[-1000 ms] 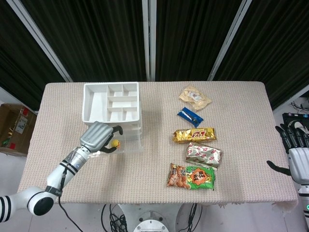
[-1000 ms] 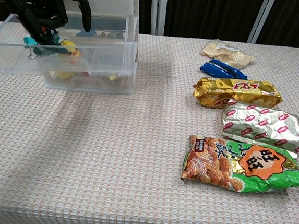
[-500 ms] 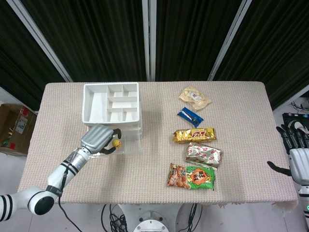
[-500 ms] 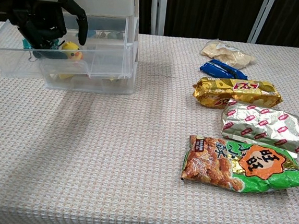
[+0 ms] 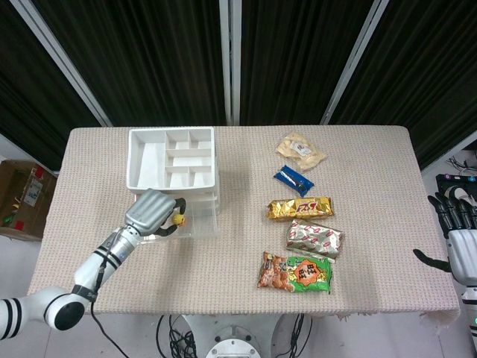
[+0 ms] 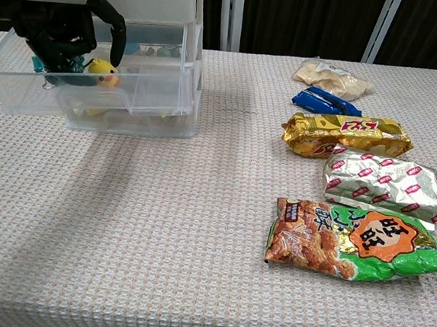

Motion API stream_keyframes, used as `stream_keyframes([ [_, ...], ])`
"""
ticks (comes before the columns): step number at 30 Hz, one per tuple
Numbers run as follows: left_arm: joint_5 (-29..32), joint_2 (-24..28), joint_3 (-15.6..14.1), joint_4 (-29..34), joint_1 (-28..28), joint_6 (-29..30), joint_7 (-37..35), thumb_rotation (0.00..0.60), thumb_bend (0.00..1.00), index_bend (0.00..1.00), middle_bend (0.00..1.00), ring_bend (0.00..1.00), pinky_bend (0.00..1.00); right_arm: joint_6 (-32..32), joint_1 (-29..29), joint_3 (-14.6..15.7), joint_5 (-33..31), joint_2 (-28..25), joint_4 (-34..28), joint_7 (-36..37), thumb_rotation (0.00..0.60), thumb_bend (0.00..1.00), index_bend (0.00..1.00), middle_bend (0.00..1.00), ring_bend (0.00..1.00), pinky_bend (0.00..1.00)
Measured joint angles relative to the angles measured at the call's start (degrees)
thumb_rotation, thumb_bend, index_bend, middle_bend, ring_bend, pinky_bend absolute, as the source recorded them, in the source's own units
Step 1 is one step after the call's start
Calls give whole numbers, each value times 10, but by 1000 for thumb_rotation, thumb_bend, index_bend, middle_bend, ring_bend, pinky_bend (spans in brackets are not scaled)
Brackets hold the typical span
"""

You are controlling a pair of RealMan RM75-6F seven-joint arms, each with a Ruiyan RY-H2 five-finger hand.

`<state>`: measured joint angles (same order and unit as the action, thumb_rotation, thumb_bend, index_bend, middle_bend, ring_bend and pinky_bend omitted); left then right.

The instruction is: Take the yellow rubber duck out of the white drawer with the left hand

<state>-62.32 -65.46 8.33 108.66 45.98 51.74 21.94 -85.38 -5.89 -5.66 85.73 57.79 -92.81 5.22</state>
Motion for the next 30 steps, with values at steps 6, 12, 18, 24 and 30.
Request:
stream_keyframes([
  [6,-30,18,3,22,-14,34,-13,600,367,514,882,966,1000,2,-3,-2,2,1,3,3,600,16,0,48,0,15],
  [12,-106,32,-3,42,-41,84,-28,600,365,515,882,965,1000,4,-6,-2,5,2,6,6,600,17,0,48,0,15],
  [18,-243,18,-29,35,-56,114,-40,600,358,495,875,962,1000,1,-5,-1,7,4,6,6,600,17,0,48,0,16],
  [24,-383,-38,-56,-18,-48,126,-53,600,361,482,870,962,1000,-8,3,2,8,2,3,4,600,16,0,48,0,16],
  [30,-442,-104,-74,-100,-25,108,-39,600,352,474,870,962,1000,-13,8,5,8,1,2,4,600,16,0,48,0,16],
])
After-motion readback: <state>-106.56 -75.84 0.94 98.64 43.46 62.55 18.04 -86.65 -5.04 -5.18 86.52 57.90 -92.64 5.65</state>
